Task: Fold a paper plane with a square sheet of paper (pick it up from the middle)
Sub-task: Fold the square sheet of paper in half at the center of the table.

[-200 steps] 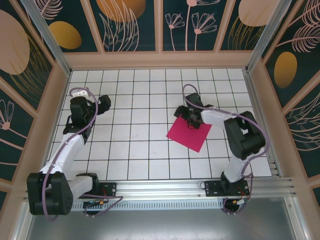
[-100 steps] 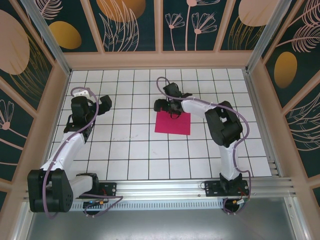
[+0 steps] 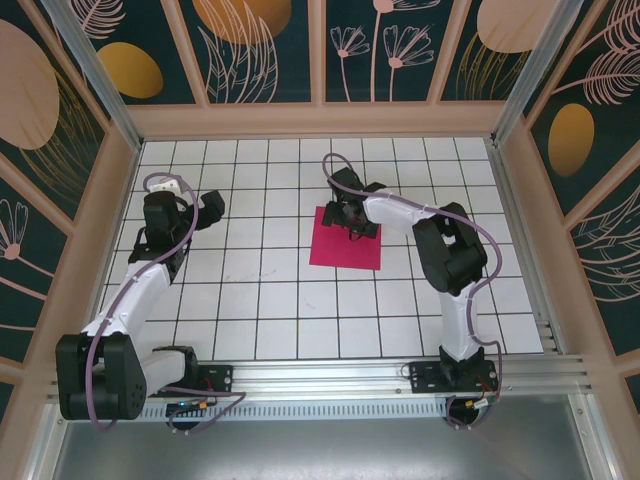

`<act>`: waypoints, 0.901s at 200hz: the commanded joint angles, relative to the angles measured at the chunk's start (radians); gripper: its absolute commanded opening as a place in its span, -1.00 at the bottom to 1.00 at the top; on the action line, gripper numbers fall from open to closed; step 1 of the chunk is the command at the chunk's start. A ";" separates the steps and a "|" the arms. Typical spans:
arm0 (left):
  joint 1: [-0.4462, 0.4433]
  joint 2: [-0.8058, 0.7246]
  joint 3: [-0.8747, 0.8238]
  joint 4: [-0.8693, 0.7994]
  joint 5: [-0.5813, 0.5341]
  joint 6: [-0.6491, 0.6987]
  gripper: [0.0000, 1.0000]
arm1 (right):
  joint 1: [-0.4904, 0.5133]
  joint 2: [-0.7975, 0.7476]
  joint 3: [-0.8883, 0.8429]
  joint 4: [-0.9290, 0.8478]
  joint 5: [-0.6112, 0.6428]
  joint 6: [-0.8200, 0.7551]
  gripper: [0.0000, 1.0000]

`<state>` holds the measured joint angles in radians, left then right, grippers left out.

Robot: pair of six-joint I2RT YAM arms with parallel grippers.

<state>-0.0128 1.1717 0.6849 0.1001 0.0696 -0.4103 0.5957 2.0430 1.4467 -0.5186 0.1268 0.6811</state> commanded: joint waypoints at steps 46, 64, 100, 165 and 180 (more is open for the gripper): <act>0.005 0.022 0.031 -0.008 0.015 -0.010 0.97 | 0.034 0.035 0.044 -0.077 0.034 0.006 0.97; 0.005 0.020 0.031 -0.010 0.013 -0.010 0.97 | 0.036 0.045 0.045 -0.081 0.035 0.000 0.98; 0.005 0.020 0.031 -0.011 0.015 -0.010 0.97 | 0.043 0.073 0.035 -0.089 0.025 -0.010 0.97; 0.005 0.024 0.032 -0.014 0.012 -0.009 0.97 | 0.042 0.131 0.000 -0.090 0.002 -0.018 0.72; 0.005 0.026 0.033 -0.016 0.013 -0.009 0.97 | 0.042 0.136 0.001 -0.094 0.009 -0.024 0.64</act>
<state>-0.0128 1.1893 0.6868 0.0998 0.0708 -0.4133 0.6350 2.0926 1.4750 -0.5777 0.1719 0.6601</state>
